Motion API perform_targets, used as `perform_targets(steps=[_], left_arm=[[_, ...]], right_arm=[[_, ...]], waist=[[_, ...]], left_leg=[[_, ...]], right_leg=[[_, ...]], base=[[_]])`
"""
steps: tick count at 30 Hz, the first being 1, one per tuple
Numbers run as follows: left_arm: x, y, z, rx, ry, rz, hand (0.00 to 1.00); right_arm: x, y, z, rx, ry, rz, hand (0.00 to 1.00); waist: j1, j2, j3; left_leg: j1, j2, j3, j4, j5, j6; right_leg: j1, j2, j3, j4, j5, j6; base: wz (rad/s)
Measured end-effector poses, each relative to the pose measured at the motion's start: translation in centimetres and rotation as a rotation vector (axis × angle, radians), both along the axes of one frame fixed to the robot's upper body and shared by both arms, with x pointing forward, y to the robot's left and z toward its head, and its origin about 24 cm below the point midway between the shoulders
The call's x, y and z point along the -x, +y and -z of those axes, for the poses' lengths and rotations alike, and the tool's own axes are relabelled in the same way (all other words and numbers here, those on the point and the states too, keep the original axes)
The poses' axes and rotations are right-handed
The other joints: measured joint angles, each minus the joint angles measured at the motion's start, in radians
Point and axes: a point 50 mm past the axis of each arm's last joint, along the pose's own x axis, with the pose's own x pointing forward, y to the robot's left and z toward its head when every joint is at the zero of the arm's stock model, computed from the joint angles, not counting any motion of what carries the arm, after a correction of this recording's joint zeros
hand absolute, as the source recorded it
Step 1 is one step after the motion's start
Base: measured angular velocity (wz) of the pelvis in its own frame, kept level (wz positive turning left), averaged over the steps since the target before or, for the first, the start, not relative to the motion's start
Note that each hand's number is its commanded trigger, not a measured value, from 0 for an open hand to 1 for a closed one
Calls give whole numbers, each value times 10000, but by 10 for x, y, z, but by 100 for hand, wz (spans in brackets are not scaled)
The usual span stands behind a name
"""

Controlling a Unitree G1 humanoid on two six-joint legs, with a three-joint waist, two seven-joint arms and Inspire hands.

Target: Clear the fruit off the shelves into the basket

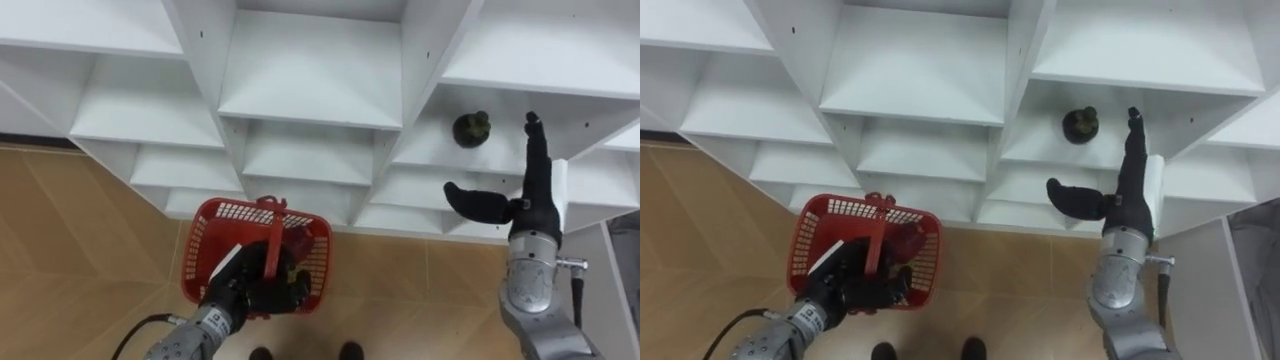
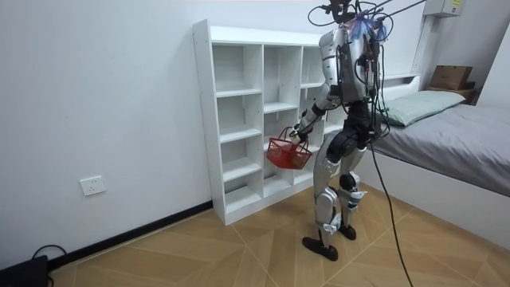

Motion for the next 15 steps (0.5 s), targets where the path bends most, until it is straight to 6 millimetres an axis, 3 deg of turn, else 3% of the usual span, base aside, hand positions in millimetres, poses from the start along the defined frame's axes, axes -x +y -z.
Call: perform_targets(steps=[7,15], left_arm=[[0,2,1,-23,133,-21,100],[-1,2,0,-53,110,14,100]], right_arm=[[-15,-14,-16,-47,-496,539,0],[-22,-26,-13,71,-151,980,0]], waist=[[182,-5,14],[497,-170,165]], left_leg=[[-22,18,-11,34,0,-2],[-51,15,-33,44,0,-4]], right_leg=[[-30,2,-9,0,-18,-17],[-58,-8,-18,15,-43,-25]], base=[[0],[0]])
